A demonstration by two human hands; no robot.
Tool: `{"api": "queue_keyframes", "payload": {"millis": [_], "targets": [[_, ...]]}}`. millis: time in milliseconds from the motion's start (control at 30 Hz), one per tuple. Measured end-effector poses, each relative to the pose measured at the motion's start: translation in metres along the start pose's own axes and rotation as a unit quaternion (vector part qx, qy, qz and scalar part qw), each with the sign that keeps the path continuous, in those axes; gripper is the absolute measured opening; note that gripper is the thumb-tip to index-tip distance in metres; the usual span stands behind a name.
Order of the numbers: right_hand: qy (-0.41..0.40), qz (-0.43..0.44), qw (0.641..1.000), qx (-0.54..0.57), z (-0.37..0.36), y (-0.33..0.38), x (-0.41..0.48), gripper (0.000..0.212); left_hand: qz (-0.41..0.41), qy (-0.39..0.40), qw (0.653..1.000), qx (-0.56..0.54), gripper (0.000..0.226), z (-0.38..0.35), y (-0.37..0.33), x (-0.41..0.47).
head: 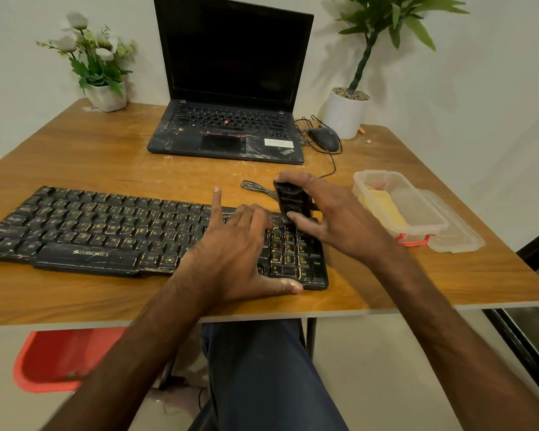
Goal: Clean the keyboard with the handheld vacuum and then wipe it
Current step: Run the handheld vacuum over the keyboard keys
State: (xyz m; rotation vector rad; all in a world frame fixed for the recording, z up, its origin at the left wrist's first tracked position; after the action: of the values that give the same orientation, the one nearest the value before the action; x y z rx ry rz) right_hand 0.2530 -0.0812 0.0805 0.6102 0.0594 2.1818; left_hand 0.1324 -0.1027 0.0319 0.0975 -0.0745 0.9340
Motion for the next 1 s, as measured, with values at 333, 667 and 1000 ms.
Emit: {"api": "queue_keyframes", "payload": {"millis": [333, 667, 1000], "targets": [[-0.031, -0.036, 0.999, 0.002, 0.007, -0.008, 0.003, 0.062, 0.001, -0.003, 1.000, -0.007, 0.119, 0.000, 0.000, -0.001], [-0.040, -0.049, 0.998, -0.017, 0.010, -0.014, -0.001, 0.063, -0.001, -0.002, 1.000, 0.004, 0.121, 0.000, -0.001, -0.001], [-0.055, -0.055, 0.997, 0.022, 0.010, -0.011, 0.003, 0.062, 0.003, -0.007, 1.000, -0.005, 0.118, 0.000, -0.001, -0.001]]}}
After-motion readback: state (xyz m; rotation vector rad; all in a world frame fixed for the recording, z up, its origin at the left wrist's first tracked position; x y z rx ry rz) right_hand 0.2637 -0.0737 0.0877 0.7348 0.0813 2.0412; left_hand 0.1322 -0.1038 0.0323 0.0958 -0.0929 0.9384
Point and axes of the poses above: each hand's wrist, its own x-axis towards the middle knuckle, its own z-axis out of the back of the hand, y = z × x, the point moved 8 cm from there along x, towards the middle knuckle, and after that the axes turned 2 degrees about -z, right-handed, at the moved point
